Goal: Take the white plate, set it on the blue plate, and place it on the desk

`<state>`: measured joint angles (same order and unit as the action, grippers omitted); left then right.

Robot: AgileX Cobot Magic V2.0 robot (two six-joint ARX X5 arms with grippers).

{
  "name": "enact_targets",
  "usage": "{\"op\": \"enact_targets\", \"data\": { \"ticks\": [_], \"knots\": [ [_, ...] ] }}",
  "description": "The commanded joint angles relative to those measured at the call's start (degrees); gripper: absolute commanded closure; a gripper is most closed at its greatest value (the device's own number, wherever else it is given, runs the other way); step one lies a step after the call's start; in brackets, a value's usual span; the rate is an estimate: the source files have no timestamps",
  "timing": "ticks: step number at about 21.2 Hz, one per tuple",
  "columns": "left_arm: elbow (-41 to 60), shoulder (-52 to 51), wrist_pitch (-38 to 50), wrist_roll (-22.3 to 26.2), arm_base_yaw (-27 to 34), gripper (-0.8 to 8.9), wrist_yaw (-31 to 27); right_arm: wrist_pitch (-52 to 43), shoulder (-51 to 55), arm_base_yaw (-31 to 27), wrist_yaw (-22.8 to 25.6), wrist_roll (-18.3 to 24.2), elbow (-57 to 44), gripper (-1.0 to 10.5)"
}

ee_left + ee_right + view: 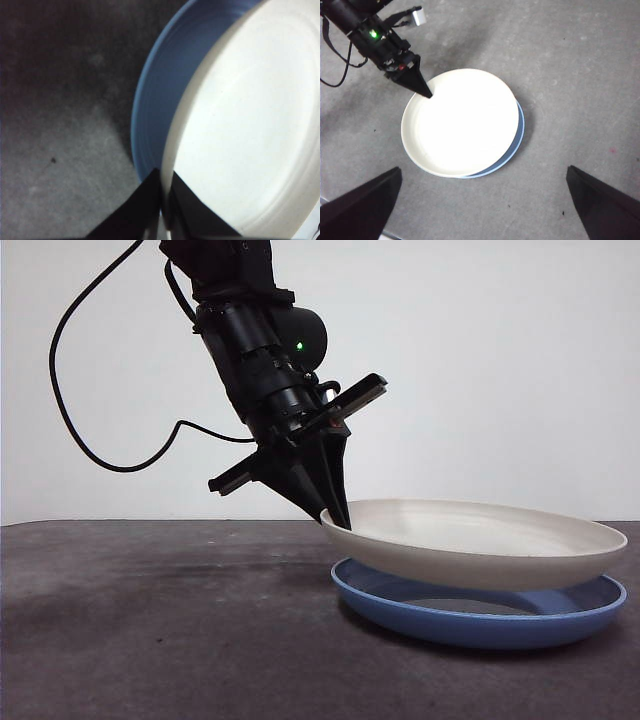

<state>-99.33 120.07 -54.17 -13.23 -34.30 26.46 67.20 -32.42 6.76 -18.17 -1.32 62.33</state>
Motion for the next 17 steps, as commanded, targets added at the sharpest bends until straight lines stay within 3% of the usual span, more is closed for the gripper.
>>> {"op": "enact_targets", "data": {
  "ticks": [1, 11, 15, 17],
  "knots": [
    [-1.77, 2.01, 0.37, -1.07, -0.59, 7.99, 0.04, 0.00, 0.04, 0.24, 0.04, 0.48, 1.14, 3.8],
    [-1.90, 4.07, 3.06, -2.40, -1.03, 7.65, 0.07, 0.31, 0.02, 0.24, 0.02, 0.46, 1.14, 3.8],
    [-2.40, 4.07, 3.02, -2.47, -1.03, 4.46, 0.11, 0.35, 0.02, 0.24, 0.02, 0.46, 1.14, 3.8],
    [-3.85, 4.07, 2.43, -2.73, -1.01, 3.46, 0.13, 0.37, 0.02, 0.24, 0.02, 0.46, 1.14, 3.8]
  ]
}}
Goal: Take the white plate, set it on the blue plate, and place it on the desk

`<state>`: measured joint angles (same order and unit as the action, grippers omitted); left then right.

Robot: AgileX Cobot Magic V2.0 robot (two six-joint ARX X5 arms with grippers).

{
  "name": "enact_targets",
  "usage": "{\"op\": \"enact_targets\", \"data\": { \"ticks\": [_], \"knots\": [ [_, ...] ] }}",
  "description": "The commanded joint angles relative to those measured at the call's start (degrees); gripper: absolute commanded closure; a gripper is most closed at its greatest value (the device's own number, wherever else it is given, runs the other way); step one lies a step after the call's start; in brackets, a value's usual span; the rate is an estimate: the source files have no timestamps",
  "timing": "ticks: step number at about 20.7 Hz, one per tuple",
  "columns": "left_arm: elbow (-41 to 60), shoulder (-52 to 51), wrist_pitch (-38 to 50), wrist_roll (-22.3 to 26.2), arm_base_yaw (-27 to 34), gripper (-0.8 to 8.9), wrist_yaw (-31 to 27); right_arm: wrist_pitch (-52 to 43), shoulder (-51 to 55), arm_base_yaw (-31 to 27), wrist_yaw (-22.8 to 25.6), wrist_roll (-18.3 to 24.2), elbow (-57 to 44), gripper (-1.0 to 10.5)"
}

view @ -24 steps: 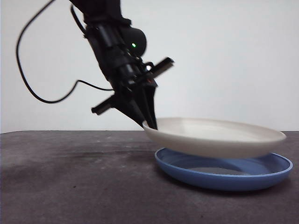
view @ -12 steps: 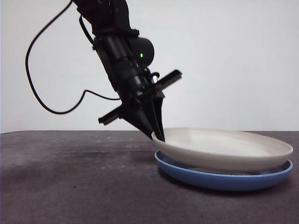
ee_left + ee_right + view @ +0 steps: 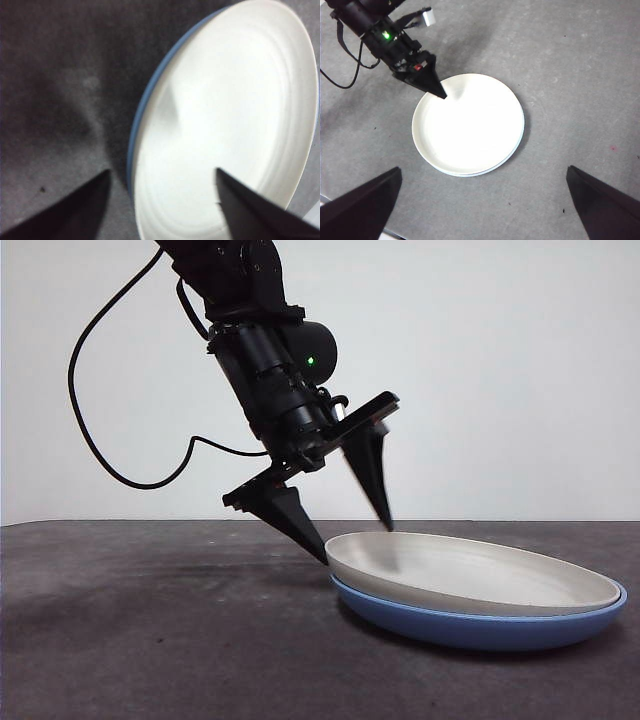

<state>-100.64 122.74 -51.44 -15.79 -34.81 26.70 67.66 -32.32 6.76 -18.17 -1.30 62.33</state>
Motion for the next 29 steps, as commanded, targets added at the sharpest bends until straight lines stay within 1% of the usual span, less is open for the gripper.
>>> {"op": "enact_targets", "data": {
  "ticks": [1, 3, 4, 5, 10, 12, 13, 16, 19, 21, 23, 25, 29],
  "knots": [
    [-3.80, 1.40, -1.22, -0.13, -0.50, 3.02, -0.11, -0.09, -0.09, 0.24, 0.02, 0.44, 1.14, 3.8],
    [-7.67, 1.40, -3.56, 0.57, -0.46, 2.05, -0.11, -0.09, -0.09, 0.24, 0.02, 0.44, 1.14, 3.8],
    [-10.38, 1.40, -5.77, 1.79, -0.46, 1.65, -0.13, -0.09, -0.09, 0.24, 0.02, 0.44, 1.14, 3.8],
    [-12.76, 1.40, -8.00, 3.13, -0.42, 1.46, -0.15, -0.07, -0.09, 0.24, 0.02, 0.44, 1.14, 3.8],
    [-27.02, 1.31, -25.70, 12.76, -0.26, 1.48, -0.15, -0.11, -0.09, 0.22, 0.07, 0.42, 1.14, 3.8],
    [-29.62, 0.07, -30.56, 15.96, -0.22, 1.48, -0.15, -0.52, -0.15, 0.22, 0.07, 0.07, 1.14, 3.8],
    [-29.57, -1.25, -31.52, 17.35, -0.20, 1.49, -0.15, -0.72, -0.17, 0.22, 0.07, -0.39, 1.11, 3.8],
    [-29.29, -6.86, -31.71, 17.51, 0.87, 1.52, -0.15, -1.55, -0.17, 0.22, 0.17, -1.09, 1.11, 3.8],
    [-27.45, -14.88, -31.71, 18.05, 1.90, 1.57, -0.15, -2.12, -0.17, 0.24, 0.13, -1.25, 1.09, 3.8],
    [-25.22, -21.00, -31.71, 19.71, 2.32, 1.57, -0.20, -2.97, -0.20, 0.24, -0.37, -0.85, 0.72, 3.8],
    [-22.12, -27.45, -31.71, 21.97, 2.75, 1.57, -0.20, -6.01, -0.13, 0.24, -3.98, -0.59, -0.46, 3.8],
    [-18.12, -33.90, -31.65, 24.33, 3.10, 1.57, -0.20, -9.03, -0.17, 0.24, -6.03, -1.16, -1.95, 3.8],
    [-7.32, -46.45, -30.97, 28.15, 3.61, 1.57, -0.20, -12.37, -1.07, 0.24, -5.97, -1.55, -5.22, 3.8]
  ]
}}
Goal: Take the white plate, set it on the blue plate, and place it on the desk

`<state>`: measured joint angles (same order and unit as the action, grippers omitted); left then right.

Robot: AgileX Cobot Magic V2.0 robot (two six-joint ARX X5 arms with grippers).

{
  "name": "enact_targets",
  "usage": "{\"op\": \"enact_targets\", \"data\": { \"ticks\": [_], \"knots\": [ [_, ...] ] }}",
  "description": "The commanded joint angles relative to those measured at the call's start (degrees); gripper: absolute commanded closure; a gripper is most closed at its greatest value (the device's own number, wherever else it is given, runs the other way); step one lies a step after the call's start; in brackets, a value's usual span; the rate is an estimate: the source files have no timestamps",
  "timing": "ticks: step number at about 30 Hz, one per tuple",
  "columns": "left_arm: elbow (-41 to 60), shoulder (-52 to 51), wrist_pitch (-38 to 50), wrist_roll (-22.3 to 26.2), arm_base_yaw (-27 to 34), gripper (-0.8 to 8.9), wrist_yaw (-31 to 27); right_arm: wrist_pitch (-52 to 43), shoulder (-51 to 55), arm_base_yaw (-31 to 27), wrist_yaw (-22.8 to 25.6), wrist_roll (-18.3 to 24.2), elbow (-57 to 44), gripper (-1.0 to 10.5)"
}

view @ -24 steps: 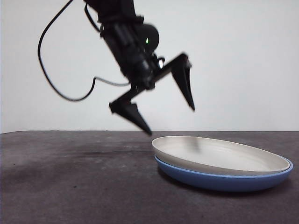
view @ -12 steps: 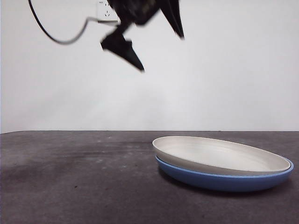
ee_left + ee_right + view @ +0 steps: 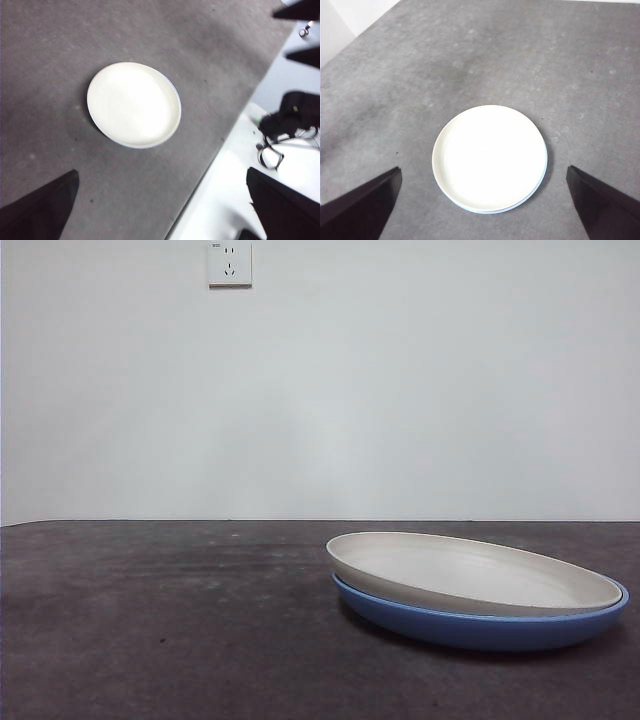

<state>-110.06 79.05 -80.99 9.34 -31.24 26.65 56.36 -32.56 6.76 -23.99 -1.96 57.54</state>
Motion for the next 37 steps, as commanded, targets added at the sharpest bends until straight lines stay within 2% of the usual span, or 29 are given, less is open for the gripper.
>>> {"op": "enact_targets", "data": {
  "ticks": [1, 8, 15, 23, 29, 37],
  "knots": [
    [5.31, -5.90, -0.72, 3.69, 0.13, 1.58, -0.15, -1.11, -1.42, 0.24, -0.02, -1.01, -0.98, 3.8],
    [18.60, -18.32, 3.41, 2.95, 0.70, 1.58, -0.15, -1.73, -8.44, 0.24, -0.70, -3.39, -1.11, 3.8],
    [27.89, -25.99, 4.52, 1.29, 0.70, 1.58, -0.15, -4.66, -18.58, 0.24, -4.72, -3.37, -1.11, 3.8],
    [38.60, -35.69, 10.01, -0.63, 0.83, 1.58, -0.17, -8.72, -30.58, 0.24, -5.77, -3.17, -1.11, 3.8],
    [41.90, -39.60, 11.47, -4.15, 0.87, 1.58, -0.15, -13.22, -40.17, 0.24, -4.72, -3.19, -1.11, 3.8],
    [41.88, -42.05, 11.50, -6.05, 0.87, 1.58, -0.13, -16.90, -50.01, 0.22, -2.75, -3.13, -1.11, 3.8]
  ]
}}
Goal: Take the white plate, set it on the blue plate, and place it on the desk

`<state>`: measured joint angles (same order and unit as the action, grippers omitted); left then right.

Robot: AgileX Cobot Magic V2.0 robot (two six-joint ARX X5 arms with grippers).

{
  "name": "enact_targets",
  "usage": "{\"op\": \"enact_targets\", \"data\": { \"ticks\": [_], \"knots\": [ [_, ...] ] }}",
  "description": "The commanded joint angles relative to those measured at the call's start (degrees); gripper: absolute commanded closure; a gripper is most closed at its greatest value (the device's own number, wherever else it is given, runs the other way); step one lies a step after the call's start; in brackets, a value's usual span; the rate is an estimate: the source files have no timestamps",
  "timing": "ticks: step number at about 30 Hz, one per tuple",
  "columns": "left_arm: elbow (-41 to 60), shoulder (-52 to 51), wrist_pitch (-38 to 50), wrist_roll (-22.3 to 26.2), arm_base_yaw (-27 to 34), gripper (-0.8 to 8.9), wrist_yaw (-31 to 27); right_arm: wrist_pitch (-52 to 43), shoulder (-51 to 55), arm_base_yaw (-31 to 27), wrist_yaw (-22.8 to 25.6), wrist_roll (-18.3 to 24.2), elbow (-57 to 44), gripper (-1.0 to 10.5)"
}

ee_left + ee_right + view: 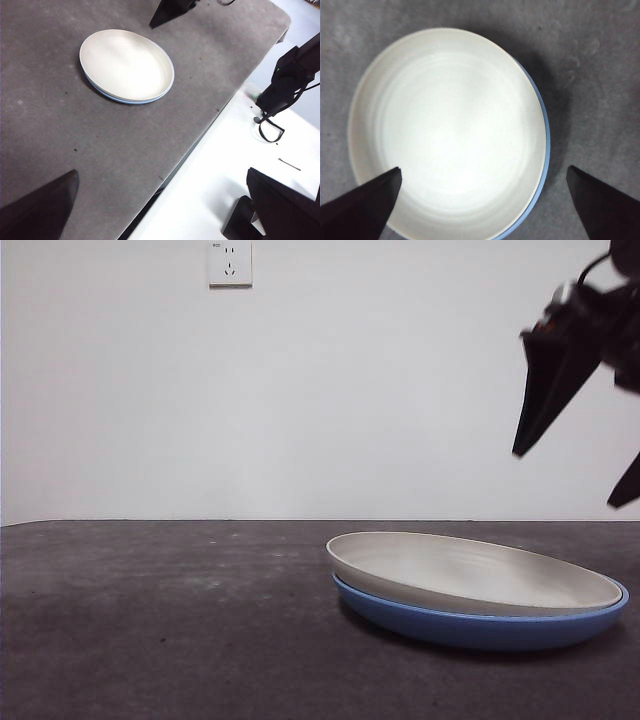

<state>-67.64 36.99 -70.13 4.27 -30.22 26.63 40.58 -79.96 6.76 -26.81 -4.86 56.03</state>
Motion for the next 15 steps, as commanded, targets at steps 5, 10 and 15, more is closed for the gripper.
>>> {"op": "enact_targets", "data": {
  "ticks": [5, 10, 15],
  "knots": [
    [-0.55, -0.02, 0.70, -1.84, -0.15, 1.58, -0.11, -3.56, -7.67, 0.24, 0.00, -0.26, 0.39, 3.8],
    [-0.55, -0.02, 0.70, -2.51, -0.17, 1.58, -0.09, -5.05, -11.04, 0.24, -0.15, -0.26, 0.39, 3.8],
    [-0.55, -0.02, 0.79, -3.30, -0.17, 1.58, -0.11, -6.12, -12.55, 0.24, -0.22, -0.22, 0.37, 3.8]
  ]
}}
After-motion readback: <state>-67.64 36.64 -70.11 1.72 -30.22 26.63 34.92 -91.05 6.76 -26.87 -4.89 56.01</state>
